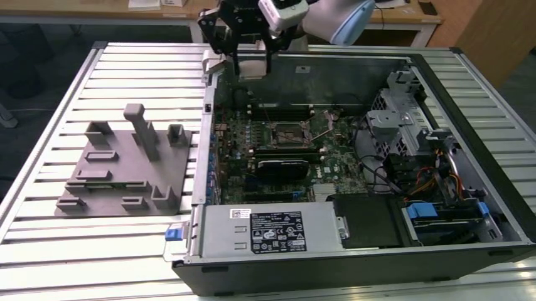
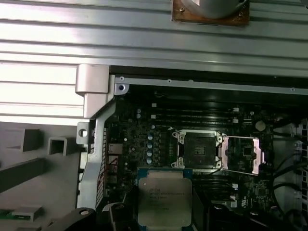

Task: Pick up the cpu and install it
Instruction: 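Pick up the cpu and move it towards the insertion slot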

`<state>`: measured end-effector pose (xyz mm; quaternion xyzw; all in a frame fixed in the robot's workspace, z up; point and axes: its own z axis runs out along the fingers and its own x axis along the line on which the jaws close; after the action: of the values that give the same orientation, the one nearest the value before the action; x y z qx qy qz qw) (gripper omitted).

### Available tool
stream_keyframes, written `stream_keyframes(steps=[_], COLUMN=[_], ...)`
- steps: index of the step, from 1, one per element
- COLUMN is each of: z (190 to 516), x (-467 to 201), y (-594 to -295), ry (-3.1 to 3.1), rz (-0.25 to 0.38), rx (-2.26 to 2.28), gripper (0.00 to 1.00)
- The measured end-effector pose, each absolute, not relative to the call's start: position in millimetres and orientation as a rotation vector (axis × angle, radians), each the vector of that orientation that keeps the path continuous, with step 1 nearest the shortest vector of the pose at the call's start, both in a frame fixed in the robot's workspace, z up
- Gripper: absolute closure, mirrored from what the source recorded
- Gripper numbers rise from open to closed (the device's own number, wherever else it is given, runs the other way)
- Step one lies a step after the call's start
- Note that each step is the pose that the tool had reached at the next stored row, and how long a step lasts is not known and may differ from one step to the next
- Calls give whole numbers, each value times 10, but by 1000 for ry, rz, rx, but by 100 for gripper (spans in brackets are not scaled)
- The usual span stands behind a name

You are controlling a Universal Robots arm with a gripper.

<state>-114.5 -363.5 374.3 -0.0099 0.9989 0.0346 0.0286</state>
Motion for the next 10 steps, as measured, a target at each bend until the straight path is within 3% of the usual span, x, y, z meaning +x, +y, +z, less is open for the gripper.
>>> stream_keyframes(steps=[10], z=[3568], x=[-871], y=[-3635], ry=[3089], rz=[107], rx=[-29], gripper=[46])
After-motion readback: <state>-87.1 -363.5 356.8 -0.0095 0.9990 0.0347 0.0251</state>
